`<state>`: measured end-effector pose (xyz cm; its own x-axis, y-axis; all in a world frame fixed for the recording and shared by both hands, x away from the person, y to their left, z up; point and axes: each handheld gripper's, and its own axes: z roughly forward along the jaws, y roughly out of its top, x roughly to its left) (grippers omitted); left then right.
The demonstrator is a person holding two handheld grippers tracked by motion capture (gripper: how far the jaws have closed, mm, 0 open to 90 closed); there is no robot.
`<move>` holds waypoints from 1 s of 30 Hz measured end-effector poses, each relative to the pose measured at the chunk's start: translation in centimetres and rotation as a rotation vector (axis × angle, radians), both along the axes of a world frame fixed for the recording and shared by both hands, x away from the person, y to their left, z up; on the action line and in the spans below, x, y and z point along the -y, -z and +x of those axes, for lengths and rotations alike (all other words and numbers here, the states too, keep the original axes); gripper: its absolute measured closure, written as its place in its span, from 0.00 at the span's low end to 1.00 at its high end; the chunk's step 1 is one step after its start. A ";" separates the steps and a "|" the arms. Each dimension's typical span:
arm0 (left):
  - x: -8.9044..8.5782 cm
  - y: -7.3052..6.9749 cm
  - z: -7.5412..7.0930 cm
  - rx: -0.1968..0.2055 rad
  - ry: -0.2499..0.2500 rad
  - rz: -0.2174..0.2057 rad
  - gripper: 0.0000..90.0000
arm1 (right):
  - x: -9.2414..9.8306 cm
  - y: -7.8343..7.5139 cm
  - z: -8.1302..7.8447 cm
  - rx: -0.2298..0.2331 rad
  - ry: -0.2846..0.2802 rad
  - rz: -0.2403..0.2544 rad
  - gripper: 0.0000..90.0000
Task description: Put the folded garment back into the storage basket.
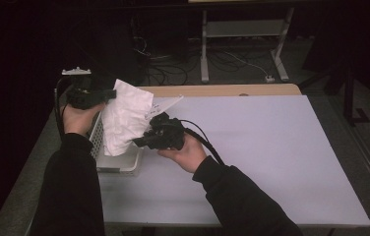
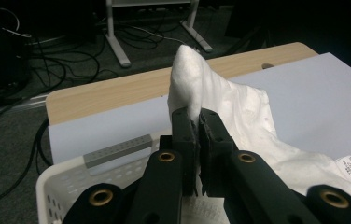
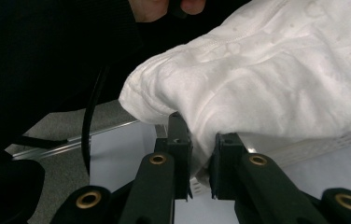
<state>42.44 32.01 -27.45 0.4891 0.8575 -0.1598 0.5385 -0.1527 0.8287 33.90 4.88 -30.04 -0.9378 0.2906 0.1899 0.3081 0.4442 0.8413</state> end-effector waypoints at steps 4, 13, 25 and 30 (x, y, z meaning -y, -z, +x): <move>-0.6 0.4 0.1 -0.017 -0.012 0.008 0.95 | -0.8 0.4 0.2 -0.008 -0.005 -0.002 0.88; -1.8 1.6 0.3 -0.028 -0.028 0.008 0.95 | -2.2 1.4 0.8 -0.022 -0.010 -0.013 0.88; -3.1 3.2 0.6 -0.051 -0.045 0.006 0.95 | -4.0 3.4 1.2 -0.049 -0.016 -0.028 0.88; -3.7 3.9 0.6 -0.058 -0.052 0.007 0.95 | -4.7 4.3 1.5 -0.062 -0.016 -0.031 0.88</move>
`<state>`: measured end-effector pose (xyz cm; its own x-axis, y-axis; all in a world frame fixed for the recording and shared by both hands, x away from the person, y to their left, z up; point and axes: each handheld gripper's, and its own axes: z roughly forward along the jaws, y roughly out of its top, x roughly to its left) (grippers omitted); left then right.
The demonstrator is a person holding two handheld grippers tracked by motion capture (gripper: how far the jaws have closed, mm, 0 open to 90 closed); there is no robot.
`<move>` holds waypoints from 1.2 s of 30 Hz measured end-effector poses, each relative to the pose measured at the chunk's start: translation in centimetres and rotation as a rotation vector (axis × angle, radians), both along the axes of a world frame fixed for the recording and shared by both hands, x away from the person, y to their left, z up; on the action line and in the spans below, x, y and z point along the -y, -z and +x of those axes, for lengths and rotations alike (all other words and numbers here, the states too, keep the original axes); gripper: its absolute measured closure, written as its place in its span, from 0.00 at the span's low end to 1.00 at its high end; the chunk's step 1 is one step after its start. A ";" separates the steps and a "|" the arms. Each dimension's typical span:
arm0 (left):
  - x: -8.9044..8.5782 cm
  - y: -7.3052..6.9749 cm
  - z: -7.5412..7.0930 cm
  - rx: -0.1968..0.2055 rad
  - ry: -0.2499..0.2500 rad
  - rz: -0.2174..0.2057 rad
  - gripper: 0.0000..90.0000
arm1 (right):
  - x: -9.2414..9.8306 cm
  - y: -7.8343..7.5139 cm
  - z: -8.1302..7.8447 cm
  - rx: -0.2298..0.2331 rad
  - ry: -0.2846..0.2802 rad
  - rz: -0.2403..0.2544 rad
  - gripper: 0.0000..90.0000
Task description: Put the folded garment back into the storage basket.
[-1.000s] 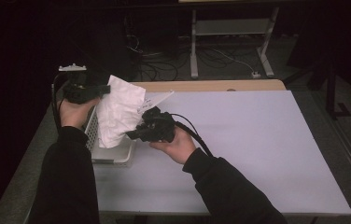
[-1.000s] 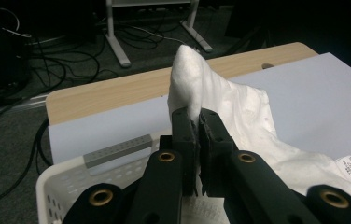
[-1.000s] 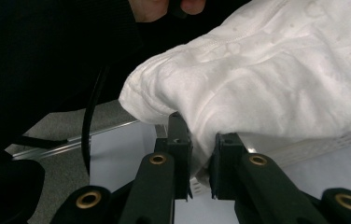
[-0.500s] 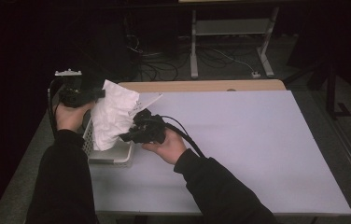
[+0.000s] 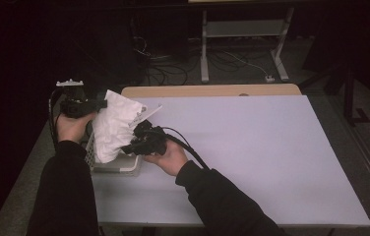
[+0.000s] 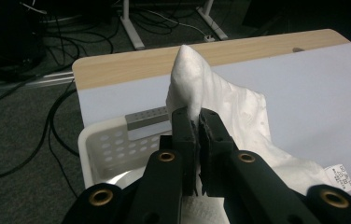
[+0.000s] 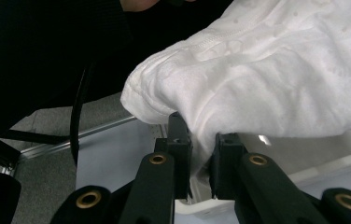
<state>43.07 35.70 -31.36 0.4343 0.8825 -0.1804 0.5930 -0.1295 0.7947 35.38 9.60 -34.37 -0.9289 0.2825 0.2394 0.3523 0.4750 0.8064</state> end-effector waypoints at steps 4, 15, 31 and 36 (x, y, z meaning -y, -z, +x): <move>-0.4 0.6 0.1 -0.006 -0.008 -0.001 0.95 | -0.3 0.5 0.2 -0.006 0.004 -0.005 0.88; -0.7 2.0 0.7 -0.026 -0.009 0.020 0.95 | -0.9 1.7 0.7 -0.038 0.022 -0.001 0.88; -0.8 3.5 1.2 -0.056 -0.002 0.027 0.95 | -2.3 3.4 0.9 -0.050 0.032 -0.052 0.88; -0.9 3.8 1.4 -0.061 -0.001 0.035 0.95 | -2.7 3.6 1.3 -0.053 0.045 -0.071 0.88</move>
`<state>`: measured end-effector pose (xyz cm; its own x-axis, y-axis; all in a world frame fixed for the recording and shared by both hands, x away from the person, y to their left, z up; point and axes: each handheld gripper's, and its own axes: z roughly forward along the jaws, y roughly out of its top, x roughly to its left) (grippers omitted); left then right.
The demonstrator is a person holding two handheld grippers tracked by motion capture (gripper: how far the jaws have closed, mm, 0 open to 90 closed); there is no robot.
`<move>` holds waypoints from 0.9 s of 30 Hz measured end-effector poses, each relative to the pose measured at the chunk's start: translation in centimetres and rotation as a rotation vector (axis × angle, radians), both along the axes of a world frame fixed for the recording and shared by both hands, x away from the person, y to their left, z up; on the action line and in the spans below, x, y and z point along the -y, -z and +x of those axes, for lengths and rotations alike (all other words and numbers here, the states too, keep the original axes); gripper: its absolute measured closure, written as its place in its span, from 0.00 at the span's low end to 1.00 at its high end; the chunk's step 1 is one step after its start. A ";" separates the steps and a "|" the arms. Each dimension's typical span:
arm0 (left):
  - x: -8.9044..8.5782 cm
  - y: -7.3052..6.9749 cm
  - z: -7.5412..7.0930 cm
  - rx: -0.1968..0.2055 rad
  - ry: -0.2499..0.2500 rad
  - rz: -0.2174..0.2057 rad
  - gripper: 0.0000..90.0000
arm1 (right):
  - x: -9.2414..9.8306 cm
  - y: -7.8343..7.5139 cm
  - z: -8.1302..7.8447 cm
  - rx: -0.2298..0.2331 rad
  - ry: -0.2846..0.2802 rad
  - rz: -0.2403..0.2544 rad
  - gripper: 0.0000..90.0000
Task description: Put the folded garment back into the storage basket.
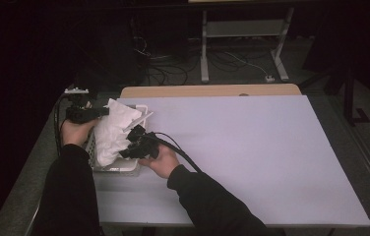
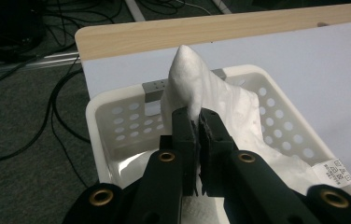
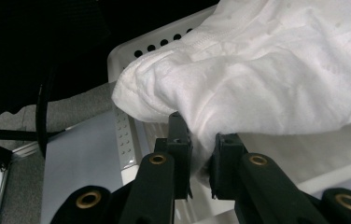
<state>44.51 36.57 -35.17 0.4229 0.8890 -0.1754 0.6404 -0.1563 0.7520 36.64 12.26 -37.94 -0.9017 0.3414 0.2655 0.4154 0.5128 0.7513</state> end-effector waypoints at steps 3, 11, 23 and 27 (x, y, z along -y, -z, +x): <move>-0.1 0.3 0.1 -0.009 0.003 -0.001 0.95 | -0.3 0.1 0.1 -0.001 0.008 -0.010 0.88; -0.5 1.6 0.2 -0.032 0.000 -0.018 0.95 | -1.1 0.9 0.1 -0.011 0.003 -0.047 0.88; -0.1 2.4 0.6 -0.072 -0.039 0.005 0.89 | -1.2 1.0 0.2 -0.011 0.010 -0.094 0.71; 0.2 2.1 0.3 -0.098 -0.032 -0.013 0.73 | -0.7 0.4 0.2 -0.015 0.039 -0.085 0.43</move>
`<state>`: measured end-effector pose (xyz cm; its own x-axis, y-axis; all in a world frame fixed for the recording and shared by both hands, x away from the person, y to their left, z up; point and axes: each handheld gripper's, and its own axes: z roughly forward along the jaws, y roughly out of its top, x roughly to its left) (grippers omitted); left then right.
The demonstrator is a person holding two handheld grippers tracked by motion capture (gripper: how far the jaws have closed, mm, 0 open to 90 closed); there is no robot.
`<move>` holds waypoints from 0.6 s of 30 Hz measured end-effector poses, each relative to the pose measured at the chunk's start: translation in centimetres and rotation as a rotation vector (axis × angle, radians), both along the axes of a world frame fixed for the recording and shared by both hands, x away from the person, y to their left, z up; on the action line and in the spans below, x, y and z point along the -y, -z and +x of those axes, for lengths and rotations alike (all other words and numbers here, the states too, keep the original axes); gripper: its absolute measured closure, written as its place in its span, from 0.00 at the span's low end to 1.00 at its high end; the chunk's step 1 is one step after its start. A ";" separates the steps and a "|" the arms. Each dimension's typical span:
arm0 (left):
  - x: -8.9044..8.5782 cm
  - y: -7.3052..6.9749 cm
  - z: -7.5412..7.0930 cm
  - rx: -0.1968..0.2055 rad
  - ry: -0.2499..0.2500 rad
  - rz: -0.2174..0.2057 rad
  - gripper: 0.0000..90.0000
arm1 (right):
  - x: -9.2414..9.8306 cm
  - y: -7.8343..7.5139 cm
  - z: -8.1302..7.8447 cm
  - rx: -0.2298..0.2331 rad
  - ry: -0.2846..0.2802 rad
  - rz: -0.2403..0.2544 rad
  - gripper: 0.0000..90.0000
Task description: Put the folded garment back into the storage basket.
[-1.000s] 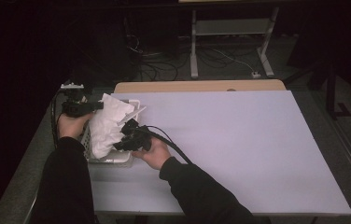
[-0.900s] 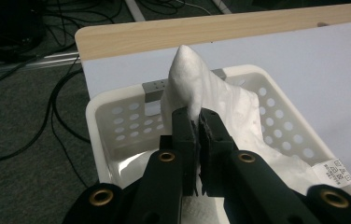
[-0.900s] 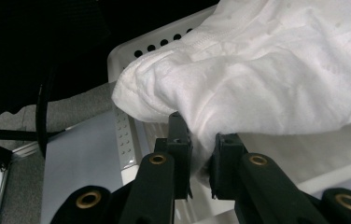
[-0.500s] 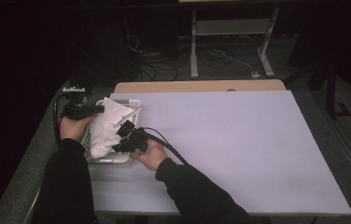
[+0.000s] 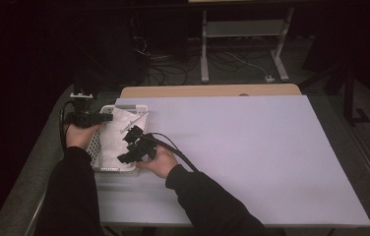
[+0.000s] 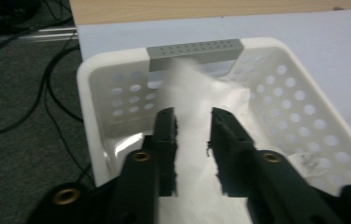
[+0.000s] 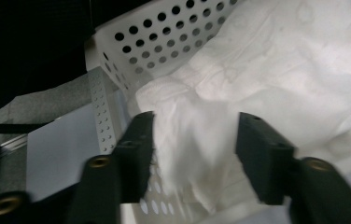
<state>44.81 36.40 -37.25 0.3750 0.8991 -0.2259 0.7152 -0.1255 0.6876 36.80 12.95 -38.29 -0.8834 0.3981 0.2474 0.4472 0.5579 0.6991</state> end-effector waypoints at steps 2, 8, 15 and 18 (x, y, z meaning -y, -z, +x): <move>0.2 -0.2 -0.2 0.002 -0.022 0.029 0.63 | 0.4 -0.4 0.1 -0.011 -0.002 0.010 0.37; 0.0 -0.9 -1.2 0.062 -0.101 0.013 0.39 | 2.0 -1.3 0.5 -0.035 0.009 0.046 0.15; 0.2 -1.5 -2.2 0.094 -0.093 -0.041 0.15 | 4.3 -1.6 1.1 -0.026 0.012 0.070 0.01; 0.6 -1.8 -2.7 0.112 -0.074 -0.058 0.08 | 5.3 -1.8 1.2 -0.022 0.016 0.067 0.00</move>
<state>42.15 35.83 -35.46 0.3335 0.9121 -0.2386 0.6394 -0.0329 0.7681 38.03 7.69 -36.54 -0.8712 0.3937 0.2932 0.4712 0.5035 0.7242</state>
